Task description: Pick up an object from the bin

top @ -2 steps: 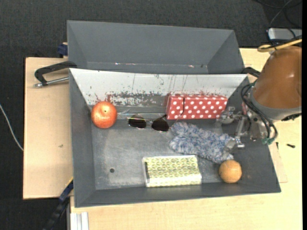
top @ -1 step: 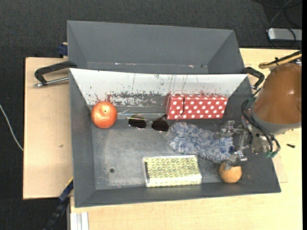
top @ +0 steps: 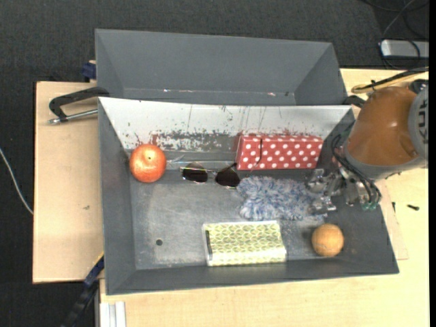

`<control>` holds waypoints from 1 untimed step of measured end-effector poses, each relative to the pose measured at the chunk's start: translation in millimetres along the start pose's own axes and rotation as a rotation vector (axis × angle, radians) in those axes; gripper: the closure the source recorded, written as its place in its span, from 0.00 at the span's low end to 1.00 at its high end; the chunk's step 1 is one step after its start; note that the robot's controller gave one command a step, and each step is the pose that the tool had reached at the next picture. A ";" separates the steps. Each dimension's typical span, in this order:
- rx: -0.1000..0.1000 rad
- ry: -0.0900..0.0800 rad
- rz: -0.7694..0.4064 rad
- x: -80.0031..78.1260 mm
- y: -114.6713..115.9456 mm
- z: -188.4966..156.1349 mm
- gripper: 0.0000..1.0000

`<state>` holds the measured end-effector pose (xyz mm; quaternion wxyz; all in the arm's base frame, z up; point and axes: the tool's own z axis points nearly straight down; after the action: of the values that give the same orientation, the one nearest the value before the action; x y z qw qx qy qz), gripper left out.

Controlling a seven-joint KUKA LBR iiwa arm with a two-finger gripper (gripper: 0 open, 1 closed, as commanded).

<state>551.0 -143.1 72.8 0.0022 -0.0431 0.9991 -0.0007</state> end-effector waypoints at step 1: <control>0.000 0.000 0.000 0.0 0.0 0.0 1.00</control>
Offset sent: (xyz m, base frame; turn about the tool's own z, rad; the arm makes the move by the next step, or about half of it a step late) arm -0.0137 0.0356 0.1779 -0.0460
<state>551.0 -143.1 72.8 0.0022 -0.0432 0.9991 -0.0007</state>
